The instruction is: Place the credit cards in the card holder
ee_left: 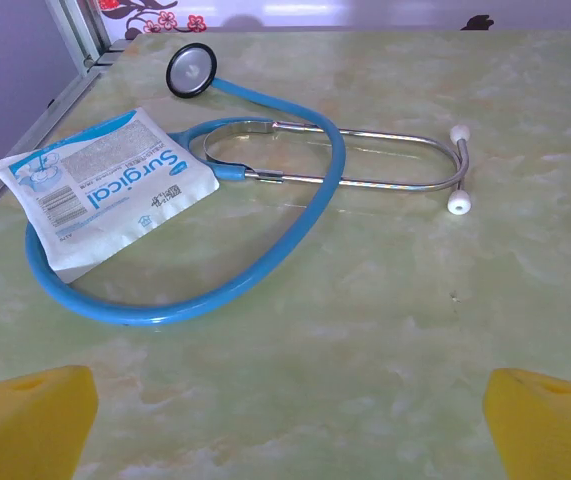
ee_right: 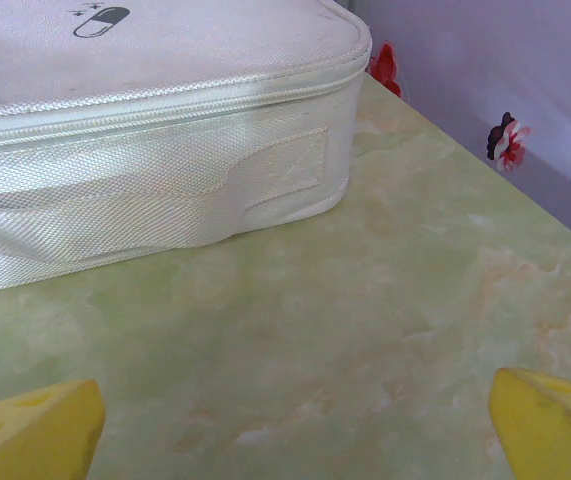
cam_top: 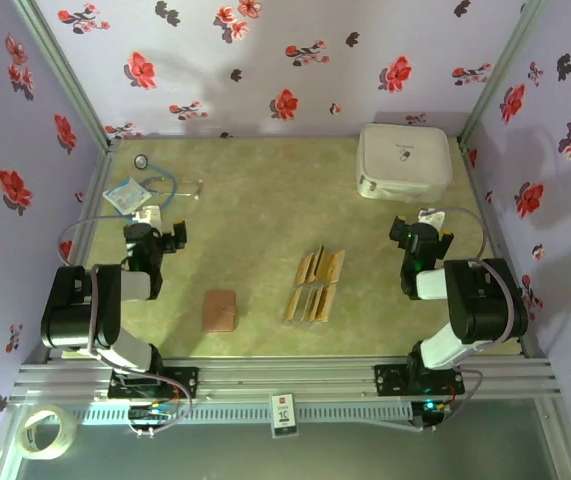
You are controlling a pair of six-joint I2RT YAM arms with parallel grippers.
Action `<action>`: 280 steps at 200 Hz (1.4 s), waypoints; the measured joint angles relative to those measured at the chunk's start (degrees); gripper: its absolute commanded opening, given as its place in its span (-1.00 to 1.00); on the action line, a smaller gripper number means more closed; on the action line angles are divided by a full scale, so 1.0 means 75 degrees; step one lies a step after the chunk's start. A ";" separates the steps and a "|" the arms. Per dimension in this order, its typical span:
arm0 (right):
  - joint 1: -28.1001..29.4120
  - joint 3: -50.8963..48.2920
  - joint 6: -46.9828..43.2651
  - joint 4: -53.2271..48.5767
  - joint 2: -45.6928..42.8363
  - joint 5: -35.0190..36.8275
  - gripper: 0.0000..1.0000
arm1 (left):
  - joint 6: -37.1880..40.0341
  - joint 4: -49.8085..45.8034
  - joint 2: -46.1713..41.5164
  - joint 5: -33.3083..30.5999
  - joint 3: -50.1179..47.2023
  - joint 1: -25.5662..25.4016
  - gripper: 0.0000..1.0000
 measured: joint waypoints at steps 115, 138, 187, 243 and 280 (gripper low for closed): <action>0.0000 0.0000 0.0000 0.0000 0.0000 -0.0029 0.99 | -0.0009 0.0000 0.0000 -0.0032 0.0000 0.0003 0.99; -0.0003 0.0000 0.0000 0.0000 0.0000 -0.0055 0.99 | -0.0006 0.0003 0.0000 -0.0032 0.0000 0.0003 1.00; -0.0006 0.0000 0.0000 0.0000 0.0000 -0.0058 0.99 | -0.0009 0.0000 0.0000 -0.0032 0.0000 0.0003 0.99; -0.0006 -0.0067 -0.0009 -0.0006 -0.0236 -0.0163 0.99 | -0.0009 -0.0012 -0.0009 -0.0093 0.0000 0.0003 0.99; -0.0003 -0.0192 -0.0017 -0.0312 -0.1040 -0.0166 0.99 | -0.0093 -0.0504 -0.0562 -0.0364 0.0017 0.0003 0.99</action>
